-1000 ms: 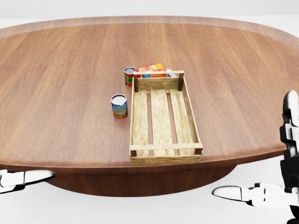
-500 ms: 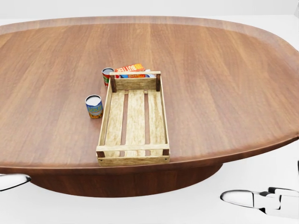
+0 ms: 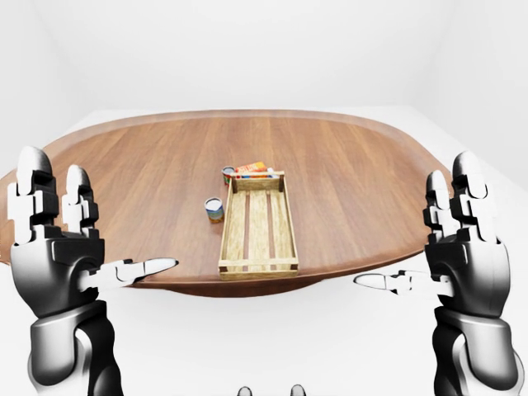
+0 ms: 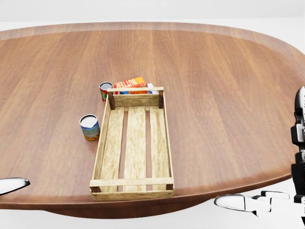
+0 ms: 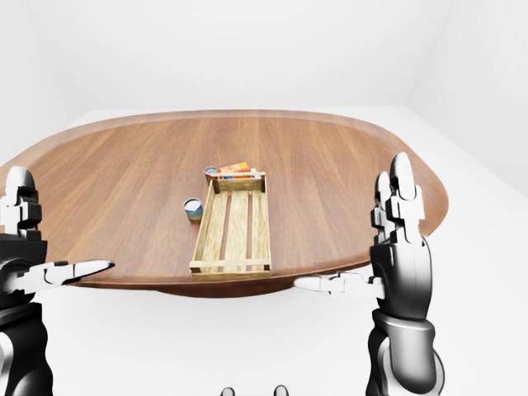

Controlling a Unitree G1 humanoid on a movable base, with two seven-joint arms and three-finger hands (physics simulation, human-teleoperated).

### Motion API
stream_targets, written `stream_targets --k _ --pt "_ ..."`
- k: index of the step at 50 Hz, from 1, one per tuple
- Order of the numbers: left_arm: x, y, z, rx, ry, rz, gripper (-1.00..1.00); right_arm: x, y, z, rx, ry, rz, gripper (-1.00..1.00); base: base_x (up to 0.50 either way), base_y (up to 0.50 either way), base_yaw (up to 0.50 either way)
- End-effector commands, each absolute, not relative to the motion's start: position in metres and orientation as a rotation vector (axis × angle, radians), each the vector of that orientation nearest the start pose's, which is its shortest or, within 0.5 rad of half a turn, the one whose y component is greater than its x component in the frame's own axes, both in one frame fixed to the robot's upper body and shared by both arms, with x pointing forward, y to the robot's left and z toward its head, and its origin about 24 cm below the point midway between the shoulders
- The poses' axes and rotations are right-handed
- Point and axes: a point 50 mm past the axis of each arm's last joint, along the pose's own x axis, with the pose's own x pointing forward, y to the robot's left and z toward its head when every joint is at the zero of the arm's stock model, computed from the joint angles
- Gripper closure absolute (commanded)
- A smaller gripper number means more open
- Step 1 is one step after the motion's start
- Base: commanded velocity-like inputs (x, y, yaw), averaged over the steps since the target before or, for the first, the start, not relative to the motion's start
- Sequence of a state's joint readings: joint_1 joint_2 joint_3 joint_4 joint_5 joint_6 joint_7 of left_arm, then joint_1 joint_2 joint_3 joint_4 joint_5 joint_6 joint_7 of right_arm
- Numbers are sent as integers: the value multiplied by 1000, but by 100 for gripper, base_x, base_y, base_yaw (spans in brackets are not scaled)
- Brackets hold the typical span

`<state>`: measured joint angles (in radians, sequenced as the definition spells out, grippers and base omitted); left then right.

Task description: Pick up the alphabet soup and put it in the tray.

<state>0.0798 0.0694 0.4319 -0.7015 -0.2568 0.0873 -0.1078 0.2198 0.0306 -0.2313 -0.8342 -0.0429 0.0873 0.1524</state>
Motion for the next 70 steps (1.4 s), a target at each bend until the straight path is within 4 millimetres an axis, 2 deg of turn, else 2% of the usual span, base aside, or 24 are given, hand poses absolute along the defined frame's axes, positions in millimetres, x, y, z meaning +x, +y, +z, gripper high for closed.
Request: stream_targets --k 1,4,8,12,18,20,23,26,29,34,35,38,42,44,47,49,51,56,57,58,60,63,67,70 --pt "186 236 179 9 -574 212 -100 173 -191 171 -191 -497 -137 -100 50 0 0" --pt "184 235 187 15 -612 212 -100 172 -191 173 -192 -507 -133 -100 50 0 0" --pt "188 236 175 7 -555 210 -100 172 -192 173 -188 -508 -136 -100 50 0 0" --pt "183 235 190 17 -626 210 -100 171 -192 173 -188 -507 -137 -100 50 0 0" --pt "186 236 175 9 -558 209 -100 170 -192 173 -187 -507 -138 -100 50 0 0" --pt "181 235 189 22 -624 209 -100 169 -192 174 -188 -515 -135 -100 50 0 0" --pt "185 236 175 14 -554 208 -100 167 -191 177 -191 -526 -135 -100 50 0 0" --pt "181 235 191 22 -633 210 -100 167 -192 176 -190 -522 -137 -100 50 0 0" --pt "185 236 175 7 -555 210 -100 167 -192 176 -191 -520 -137 -100 50 0 0" --pt "183 237 176 10 -560 211 -100 166 -191 179 -194 -535 -134 -100 50 0 0" --pt "180 237 189 21 -626 212 -100 167 -190 178 -192 -533 -131 -100 50 0 0" --pt "182 238 179 18 -576 212 -100 167 -190 180 -195 -545 -130 -100 50 0 0" --pt "176 240 198 29 -669 220 -100 166 -190 182 -197 -554 -131 -100 50 0 0" --pt "181 240 185 23 -604 218 -100 166 -190 181 -199 -548 -129 -100 50 1 0" --pt "177 239 195 31 -651 216 -100 166 -190 181 -199 -549 -128 -100 50 2 0" --pt "180 239 183 25 -593 214 -100 166 -190 182 -198 -551 -129 -100 50 2 0" --pt "178 239 197 39 -660 215 -100 165 -191 183 -170 -561 -136 -100 50 2 0" --pt "182 241 186 45 -601 214 -100 165 -193 182 -154 -560 -149 -100 10 0 0" --pt "180 239 193 72 -632 200 -100 165 -193 181 -151 -556 -148 -100 0 0 0" --pt "184 240 184 98 -578 188 -100 165 -193 181 -149 -554 -147 -100 0 0 0" --pt "186 236 193 179 -601 151 -100 166 -193 181 -149 -554 -146 -100 0 0 0" --pt "200 231 186 359 -508 64 -100 166 -192 184 -152 -571 -140 -100 0 0 0" --pt "222 232 148 550 -256 -22 -100 165 -192 184 -150 -571 -142 -100 0 0 0" --pt "237 238 137 620 -172 -26 -100 164 -193 182 -147 -559 -143 -100 0 0 0"
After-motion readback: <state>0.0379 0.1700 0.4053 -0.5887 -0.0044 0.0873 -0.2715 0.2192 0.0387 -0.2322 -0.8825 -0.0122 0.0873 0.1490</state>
